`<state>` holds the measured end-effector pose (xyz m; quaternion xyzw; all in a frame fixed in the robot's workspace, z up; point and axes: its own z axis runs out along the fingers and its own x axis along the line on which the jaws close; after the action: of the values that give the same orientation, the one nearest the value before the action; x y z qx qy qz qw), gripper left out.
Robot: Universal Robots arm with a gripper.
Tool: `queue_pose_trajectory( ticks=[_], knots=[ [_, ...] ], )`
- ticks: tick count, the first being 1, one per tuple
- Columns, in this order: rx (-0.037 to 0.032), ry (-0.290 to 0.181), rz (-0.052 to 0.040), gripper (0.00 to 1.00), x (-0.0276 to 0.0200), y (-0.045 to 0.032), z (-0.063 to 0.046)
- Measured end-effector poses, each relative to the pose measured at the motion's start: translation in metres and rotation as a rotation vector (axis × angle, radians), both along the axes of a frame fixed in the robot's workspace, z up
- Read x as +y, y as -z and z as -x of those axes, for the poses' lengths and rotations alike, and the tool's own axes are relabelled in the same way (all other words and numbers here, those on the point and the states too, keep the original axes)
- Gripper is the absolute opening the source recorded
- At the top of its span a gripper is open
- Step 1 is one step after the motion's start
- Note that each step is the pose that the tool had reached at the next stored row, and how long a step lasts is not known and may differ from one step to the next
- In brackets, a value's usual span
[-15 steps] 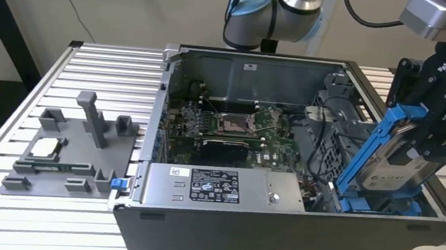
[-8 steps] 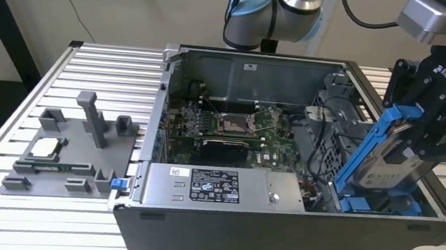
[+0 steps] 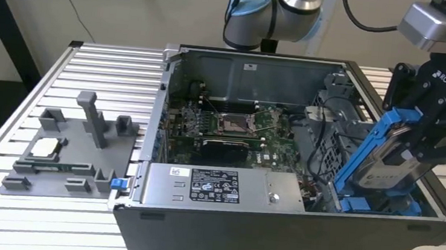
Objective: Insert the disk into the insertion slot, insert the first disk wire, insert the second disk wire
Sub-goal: 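Insert the disk into the insertion slot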
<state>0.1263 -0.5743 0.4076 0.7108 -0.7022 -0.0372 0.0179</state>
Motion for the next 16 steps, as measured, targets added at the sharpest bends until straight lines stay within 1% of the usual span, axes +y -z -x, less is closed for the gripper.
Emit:
queue_pose_trajectory(
  ticks=[2,4,7,11,14,16],
  knots=[
    [0.0039,0.000,0.0006,0.00,0.0000,0.0024,-0.0003],
    [0.0062,0.000,0.0003,0.00,0.0000,0.0055,-0.0005],
    [0.0139,0.000,-0.0002,0.00,-0.0009,0.0071,-0.0021],
    [0.0147,0.000,-0.0005,0.00,-0.0010,0.0071,-0.0023],
    [0.0159,0.000,-0.0020,0.00,-0.0011,0.0050,-0.0024],
    [0.0176,-0.001,-0.0010,0.00,-0.0015,0.0040,-0.0029]
  ],
)
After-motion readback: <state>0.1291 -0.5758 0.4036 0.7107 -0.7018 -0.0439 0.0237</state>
